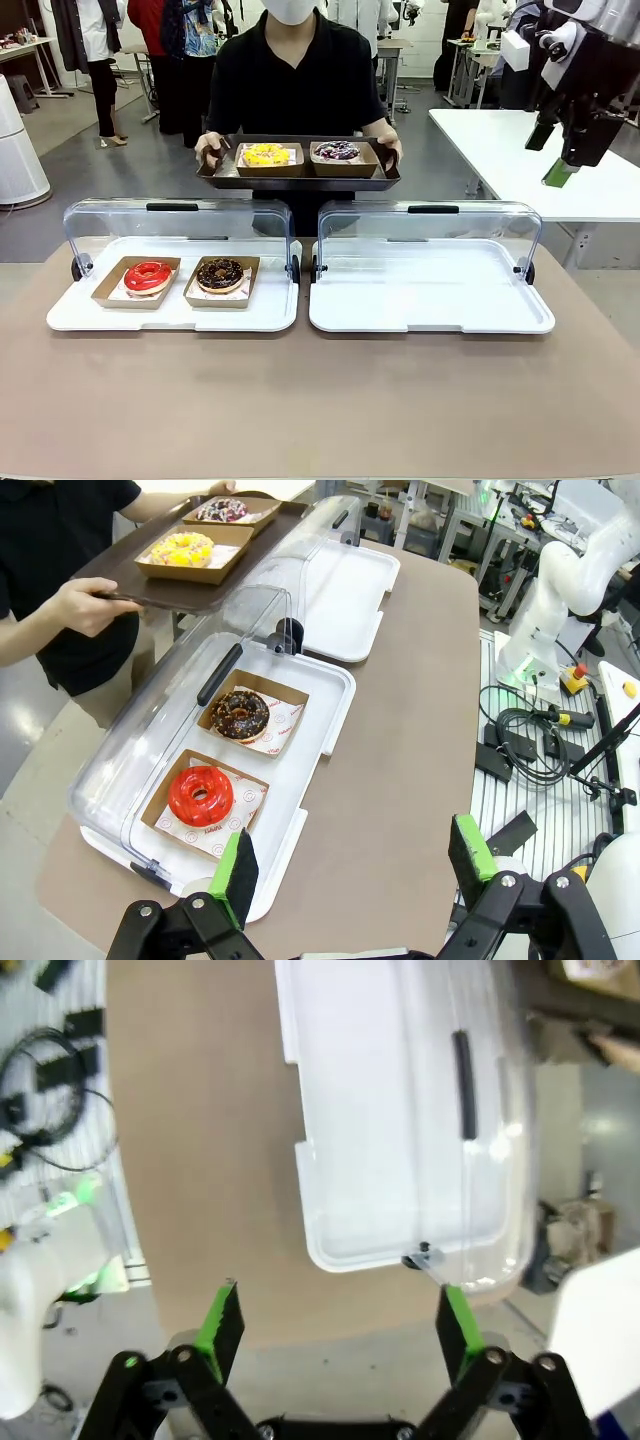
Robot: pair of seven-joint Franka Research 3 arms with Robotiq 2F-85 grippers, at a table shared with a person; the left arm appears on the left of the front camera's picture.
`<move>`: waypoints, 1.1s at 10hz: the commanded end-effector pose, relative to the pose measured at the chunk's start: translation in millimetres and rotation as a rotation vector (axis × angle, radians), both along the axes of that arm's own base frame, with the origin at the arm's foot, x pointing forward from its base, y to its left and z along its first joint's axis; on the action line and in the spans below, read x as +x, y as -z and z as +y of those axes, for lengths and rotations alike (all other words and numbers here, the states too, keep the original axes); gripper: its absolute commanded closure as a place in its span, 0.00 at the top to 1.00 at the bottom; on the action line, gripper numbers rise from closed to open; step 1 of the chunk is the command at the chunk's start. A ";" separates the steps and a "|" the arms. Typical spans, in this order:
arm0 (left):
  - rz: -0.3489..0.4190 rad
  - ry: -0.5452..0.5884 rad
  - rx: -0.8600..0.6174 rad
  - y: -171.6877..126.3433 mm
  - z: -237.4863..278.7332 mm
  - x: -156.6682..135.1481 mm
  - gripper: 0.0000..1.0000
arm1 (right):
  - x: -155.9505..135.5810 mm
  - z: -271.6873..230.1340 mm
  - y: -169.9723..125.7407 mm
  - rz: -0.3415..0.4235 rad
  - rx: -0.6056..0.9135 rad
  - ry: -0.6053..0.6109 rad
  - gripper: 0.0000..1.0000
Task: Provide the desired donut to the person.
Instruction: Place the picked Paper togo box onto the Handle tray extended by the person.
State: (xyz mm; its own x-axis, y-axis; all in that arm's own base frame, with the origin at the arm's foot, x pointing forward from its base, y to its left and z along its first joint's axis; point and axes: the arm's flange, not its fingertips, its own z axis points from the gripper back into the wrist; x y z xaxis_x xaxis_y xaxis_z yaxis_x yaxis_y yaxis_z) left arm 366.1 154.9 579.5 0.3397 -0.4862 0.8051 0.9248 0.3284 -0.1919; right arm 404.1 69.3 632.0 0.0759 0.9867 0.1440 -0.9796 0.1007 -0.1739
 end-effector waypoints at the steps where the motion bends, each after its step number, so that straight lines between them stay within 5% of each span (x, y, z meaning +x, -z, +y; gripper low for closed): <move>1: -0.004 0.002 -0.004 -1.1 -1.4 -0.8 1.00 | 0.7 -3.0 -2.5 0.000 0.010 -0.007 1.00; 11: -0.004 0.002 -0.004 -1.1 -1.4 -0.8 1.00 | 0.7 -3.0 -2.5 0.000 0.010 -0.007 1.00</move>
State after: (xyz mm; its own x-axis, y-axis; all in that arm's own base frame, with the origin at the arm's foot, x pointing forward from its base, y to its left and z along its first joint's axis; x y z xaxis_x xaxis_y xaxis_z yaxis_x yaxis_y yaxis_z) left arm 366.1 154.9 579.5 0.3397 -0.4862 0.8051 0.9248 0.3284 -0.1918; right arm 404.5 67.8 635.0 0.0760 0.9861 0.1478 -0.9786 0.1023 -0.1787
